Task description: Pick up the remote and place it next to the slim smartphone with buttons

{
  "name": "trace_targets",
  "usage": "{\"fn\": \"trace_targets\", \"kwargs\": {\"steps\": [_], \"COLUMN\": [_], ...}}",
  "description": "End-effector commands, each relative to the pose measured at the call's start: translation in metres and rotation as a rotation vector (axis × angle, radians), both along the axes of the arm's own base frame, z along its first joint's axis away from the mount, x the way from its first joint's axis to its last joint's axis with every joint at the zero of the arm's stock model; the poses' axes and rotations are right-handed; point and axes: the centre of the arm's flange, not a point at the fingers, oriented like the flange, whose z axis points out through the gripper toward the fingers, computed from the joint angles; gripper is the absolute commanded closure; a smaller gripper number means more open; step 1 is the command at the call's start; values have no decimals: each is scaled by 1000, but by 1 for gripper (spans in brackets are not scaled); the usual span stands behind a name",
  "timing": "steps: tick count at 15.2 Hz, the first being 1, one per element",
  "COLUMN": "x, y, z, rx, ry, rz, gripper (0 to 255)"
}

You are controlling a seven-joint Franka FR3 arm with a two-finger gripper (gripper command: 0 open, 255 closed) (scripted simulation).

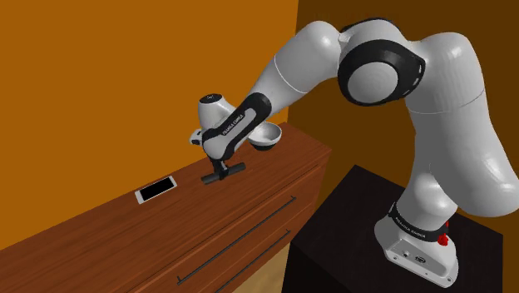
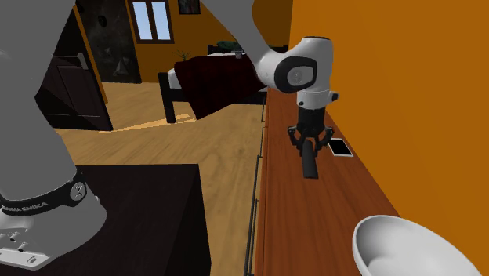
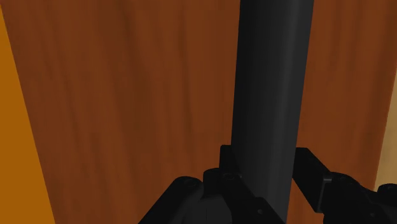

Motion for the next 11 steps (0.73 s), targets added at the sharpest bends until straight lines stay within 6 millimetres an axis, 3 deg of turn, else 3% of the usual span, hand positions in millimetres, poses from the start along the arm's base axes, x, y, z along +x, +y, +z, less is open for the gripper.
{"fn": "trace_targets", "kwargs": {"steps": [1,11], "x": [7,47], "y": [26,152], "z": [2,3], "rx": [0,0], "ry": [0,0], "rz": [-1,-1], "gripper": [255,255]}}
